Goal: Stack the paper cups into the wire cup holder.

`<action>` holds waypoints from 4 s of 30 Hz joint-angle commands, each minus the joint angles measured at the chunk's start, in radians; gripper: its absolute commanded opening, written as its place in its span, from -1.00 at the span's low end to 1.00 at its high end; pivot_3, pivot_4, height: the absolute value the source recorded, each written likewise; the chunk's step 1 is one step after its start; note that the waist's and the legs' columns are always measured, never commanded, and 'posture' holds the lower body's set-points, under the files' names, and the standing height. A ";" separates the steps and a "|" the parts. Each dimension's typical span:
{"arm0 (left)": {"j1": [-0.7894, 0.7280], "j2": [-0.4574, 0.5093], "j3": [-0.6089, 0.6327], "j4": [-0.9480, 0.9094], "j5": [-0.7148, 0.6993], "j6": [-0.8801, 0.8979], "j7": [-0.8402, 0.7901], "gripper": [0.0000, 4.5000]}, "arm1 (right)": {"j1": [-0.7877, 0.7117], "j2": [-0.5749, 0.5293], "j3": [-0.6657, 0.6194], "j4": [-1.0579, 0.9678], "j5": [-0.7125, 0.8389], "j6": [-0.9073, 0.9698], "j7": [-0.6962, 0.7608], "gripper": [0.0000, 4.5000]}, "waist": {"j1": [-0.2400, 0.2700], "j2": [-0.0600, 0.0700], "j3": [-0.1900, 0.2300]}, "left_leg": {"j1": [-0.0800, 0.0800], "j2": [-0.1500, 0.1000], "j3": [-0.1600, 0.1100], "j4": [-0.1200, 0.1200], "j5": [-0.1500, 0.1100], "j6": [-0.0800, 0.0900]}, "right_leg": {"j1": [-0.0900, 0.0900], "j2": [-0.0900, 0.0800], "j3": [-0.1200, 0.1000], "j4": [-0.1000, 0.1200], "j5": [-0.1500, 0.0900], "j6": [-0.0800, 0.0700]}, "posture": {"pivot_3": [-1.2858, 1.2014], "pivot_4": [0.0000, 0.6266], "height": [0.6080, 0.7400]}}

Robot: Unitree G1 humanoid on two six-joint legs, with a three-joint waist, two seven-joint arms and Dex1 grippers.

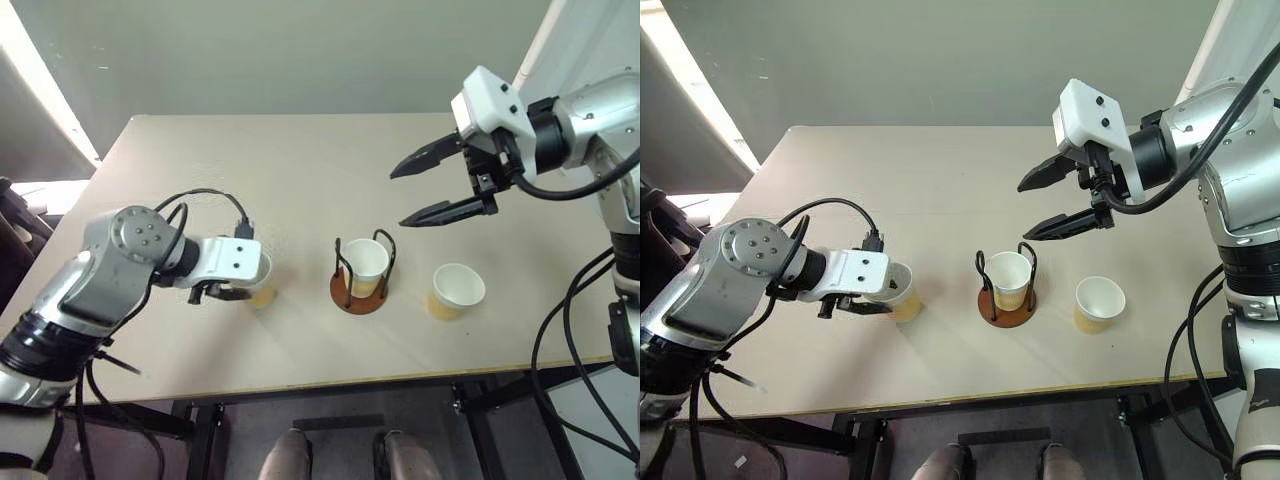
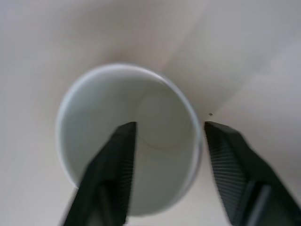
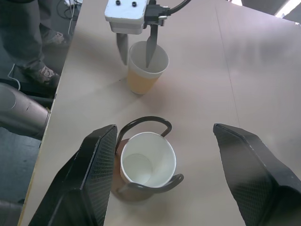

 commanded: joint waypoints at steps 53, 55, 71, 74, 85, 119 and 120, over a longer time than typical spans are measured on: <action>-0.747 -0.438 -0.262 0.613 -0.389 -0.180 -0.238 -0.99 | 0.274 -0.335 -0.257 -0.302 0.188 0.258 -0.260 0.50 | 0.020 0.000 0.000 | -0.012 -0.002 0.004 0.017 -0.003 0.011 | 0.005 -0.002 0.004 -0.014 0.009 0.034 | 0.03 -0.52 1.00; -0.746 -0.440 -0.282 0.614 -0.400 -0.185 -0.238 -0.99 | 0.273 -0.337 -0.258 -0.303 0.189 0.259 -0.265 0.50 | 0.021 0.000 0.000 | -0.013 -0.003 0.004 0.018 -0.003 0.011 | 0.005 -0.002 0.004 -0.015 0.010 0.035 | 0.03 -0.52 1.00; -0.737 -0.463 -0.389 0.595 -0.385 -0.260 -0.238 -0.99 | 0.275 -0.348 -0.260 -0.296 0.197 0.248 -0.274 0.50 | 0.026 0.001 -0.001 | -0.018 -0.004 0.005 0.032 -0.008 0.017 | 0.007 -0.003 0.005 -0.017 0.013 0.040 | 0.03 -0.52 1.00; -0.769 -0.485 -0.363 0.645 -0.365 -0.280 -0.238 -0.99 | 0.275 -0.351 -0.260 -0.292 0.197 0.244 -0.271 0.50 | 0.027 0.001 -0.001 | -0.018 -0.004 0.005 0.032 -0.008 0.017 | 0.007 -0.003 0.005 -0.017 0.013 0.040 | 0.03 -0.52 1.00; -0.813 -0.472 -0.350 0.664 -0.380 -0.298 -0.238 -0.99 | 0.255 -0.343 -0.238 -0.274 0.195 0.231 -0.271 0.50 | 0.028 0.001 -0.001 | -0.019 -0.004 0.006 0.032 -0.009 0.018 | 0.007 -0.003 0.006 -0.018 0.012 0.041 | 0.03 -0.52 1.00; -0.820 -0.371 -0.525 0.529 -0.470 -0.314 -0.238 -0.99 | 0.261 -0.349 -0.229 -0.280 0.195 0.233 -0.260 0.50 | 0.028 0.003 -0.001 | -0.019 -0.004 0.006 0.033 -0.010 0.019 | 0.007 -0.004 0.007 -0.018 0.012 0.041 | 0.03 -0.52 1.00; -0.818 -0.369 -0.532 0.525 -0.471 -0.315 -0.238 -0.99 | 0.261 -0.349 -0.229 -0.280 0.194 0.232 -0.259 0.50 | 0.028 0.003 -0.001 | -0.018 -0.004 0.007 0.033 -0.010 0.019 | 0.007 -0.003 0.007 -0.018 0.012 0.041 | 0.03 -0.52 1.00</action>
